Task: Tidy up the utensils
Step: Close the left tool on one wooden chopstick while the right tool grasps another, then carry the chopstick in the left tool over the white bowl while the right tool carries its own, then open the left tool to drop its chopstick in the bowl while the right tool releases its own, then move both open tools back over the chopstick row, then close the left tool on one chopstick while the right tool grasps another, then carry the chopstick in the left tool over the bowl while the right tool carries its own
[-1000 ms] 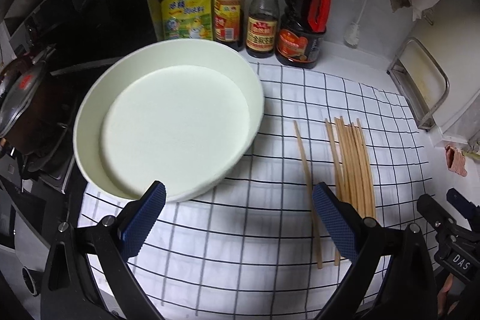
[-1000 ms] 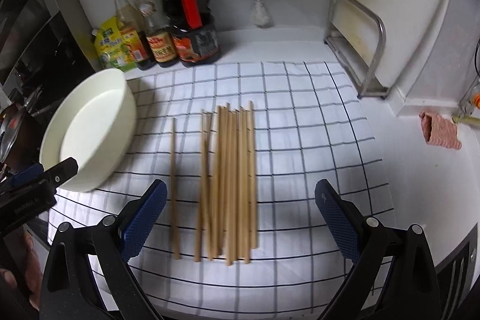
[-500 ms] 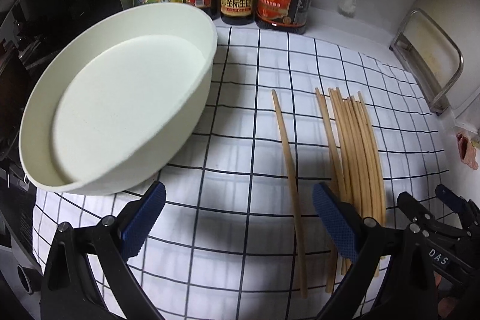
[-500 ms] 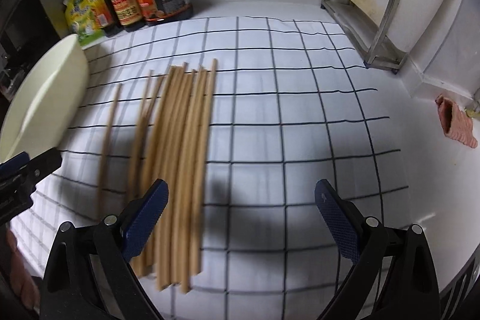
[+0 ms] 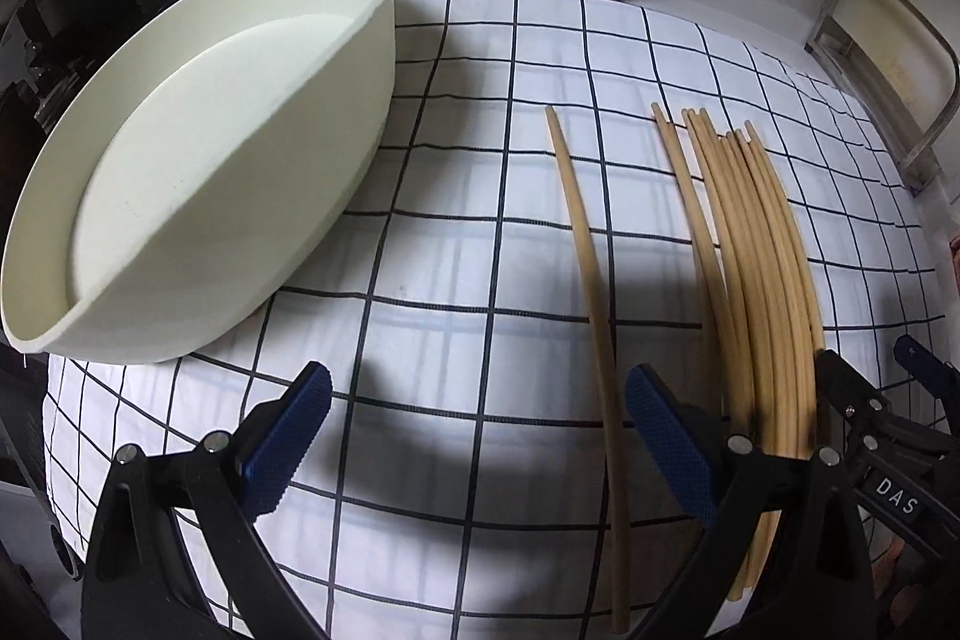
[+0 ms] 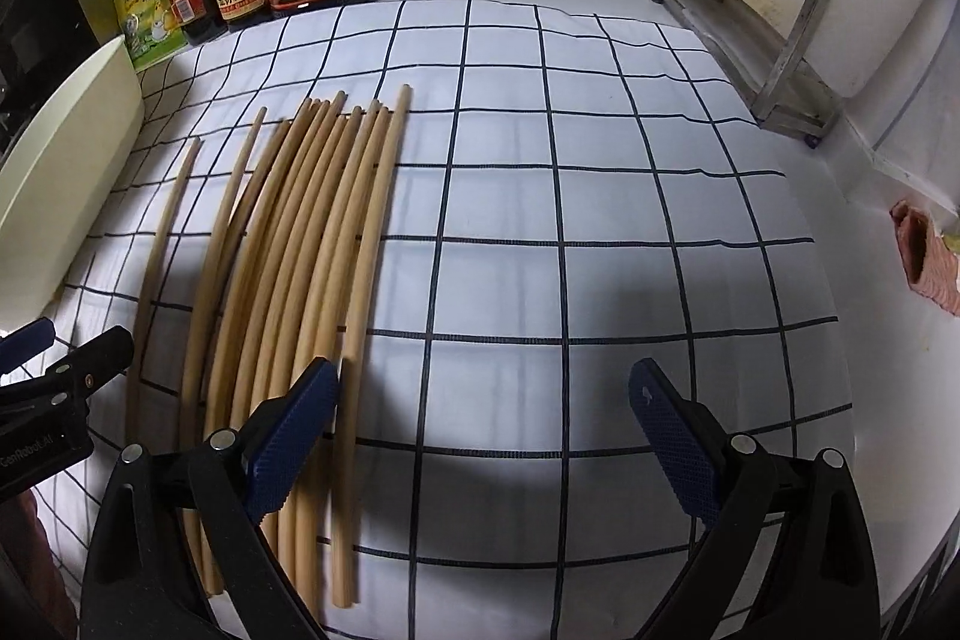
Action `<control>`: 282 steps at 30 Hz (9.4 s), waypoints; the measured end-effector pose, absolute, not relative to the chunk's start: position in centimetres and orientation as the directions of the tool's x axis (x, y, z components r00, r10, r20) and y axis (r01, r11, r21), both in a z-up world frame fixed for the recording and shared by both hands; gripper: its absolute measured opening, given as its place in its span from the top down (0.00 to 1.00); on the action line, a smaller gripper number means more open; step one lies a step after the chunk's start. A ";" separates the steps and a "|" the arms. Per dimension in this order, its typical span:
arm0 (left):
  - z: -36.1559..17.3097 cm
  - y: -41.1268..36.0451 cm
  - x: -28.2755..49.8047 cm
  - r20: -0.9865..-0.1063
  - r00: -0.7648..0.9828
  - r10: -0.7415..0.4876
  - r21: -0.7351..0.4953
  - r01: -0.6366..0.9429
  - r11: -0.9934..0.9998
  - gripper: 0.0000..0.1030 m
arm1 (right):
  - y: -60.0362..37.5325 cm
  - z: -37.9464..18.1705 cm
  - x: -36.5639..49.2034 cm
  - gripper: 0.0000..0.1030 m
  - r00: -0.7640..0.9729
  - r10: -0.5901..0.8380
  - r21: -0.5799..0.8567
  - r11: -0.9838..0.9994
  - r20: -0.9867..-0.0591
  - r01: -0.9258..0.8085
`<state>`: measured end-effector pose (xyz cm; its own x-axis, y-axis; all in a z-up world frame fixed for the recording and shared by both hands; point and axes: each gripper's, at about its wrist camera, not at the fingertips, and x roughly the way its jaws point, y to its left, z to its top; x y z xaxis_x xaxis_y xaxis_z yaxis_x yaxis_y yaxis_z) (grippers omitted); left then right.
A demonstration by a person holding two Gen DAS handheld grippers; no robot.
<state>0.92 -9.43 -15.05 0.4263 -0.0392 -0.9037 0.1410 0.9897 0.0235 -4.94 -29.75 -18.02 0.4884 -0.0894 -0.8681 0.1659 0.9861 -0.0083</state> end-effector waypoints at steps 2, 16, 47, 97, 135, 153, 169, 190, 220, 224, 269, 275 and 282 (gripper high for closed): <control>-15.2 -9.6 0.9 -0.904 0.426 -0.043 0.020 0.143 0.990 0.06 | -29.7 -18.1 -5.0 0.09 0.499 -0.092 -0.013 0.987 -0.862 0.160; -15.2 -11.3 0.0 -0.892 0.446 -0.072 0.026 0.209 0.978 0.44 | -27.7 -17.5 -4.4 0.58 0.545 -0.014 -0.009 1.000 -0.838 0.012; -3.3 -5.5 4.6 -0.814 0.536 -0.226 -0.091 0.266 0.960 0.93 | -21.6 -6.7 -1.7 0.94 0.638 0.146 0.184 0.983 -0.756 -0.006; -6.7 11.6 11.3 -0.869 0.494 -0.029 0.005 0.068 0.998 0.36 | -3.6 -9.8 7.6 0.84 0.517 0.278 0.248 0.960 -0.810 -0.128; -3.0 7.1 2.9 -0.836 0.542 -0.089 -0.039 0.103 0.994 0.23 | -11.6 -5.7 -2.5 0.59 0.590 0.223 0.230 0.971 -0.776 -0.064; -4.3 -2.3 0.4 -0.841 0.511 -0.179 -0.070 0.225 0.972 0.23 | -24.1 -8.8 -6.2 0.58 0.557 0.056 0.151 0.981 -0.829 0.125; -8.9 -8.8 -0.2 -0.876 0.439 -0.202 -0.078 0.284 0.956 0.22 | -27.5 -14.7 -5.7 0.59 0.499 0.036 0.110 0.987 -0.866 0.120; -13.0 -11.2 -0.1 -0.902 0.389 -0.187 -0.072 0.290 0.954 0.22 | -28.4 -17.0 -5.0 0.59 0.498 0.018 0.067 0.994 -0.867 0.082; -16.1 -14.6 0.6 -0.907 0.404 -0.121 0.008 0.303 0.953 0.21 | -31.1 -17.4 -5.6 0.59 0.528 -0.029 0.024 0.995 -0.849 0.093; -15.9 -14.7 0.7 -0.902 0.415 -0.122 0.011 0.305 0.952 0.30 | -30.4 -17.5 -5.6 0.59 0.535 -0.041 -0.010 0.998 -0.844 0.061; -2.1 -2.9 5.1 -0.800 0.566 -0.196 -0.048 0.266 0.963 0.93 | -18.0 -6.2 0.7 0.94 0.646 0.222 0.197 0.974 -0.730 -0.112; -2.2 3.7 7.5 -0.806 0.579 -0.125 -0.034 0.165 0.986 0.93 | -11.5 -6.1 4.3 0.94 0.616 0.307 0.229 0.952 -0.725 -0.204; -4.3 8.7 9.9 -0.832 0.547 -0.093 -0.038 0.111 0.993 0.93 | -4.9 -8.0 8.2 0.94 0.551 0.348 0.239 0.935 -0.759 -0.263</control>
<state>9.95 8.65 -4.33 0.5473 -0.0933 -0.8317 0.1110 0.9931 -0.0384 8.20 -4.88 -8.00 0.5507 0.3482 -0.7586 -0.2625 0.9350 0.2386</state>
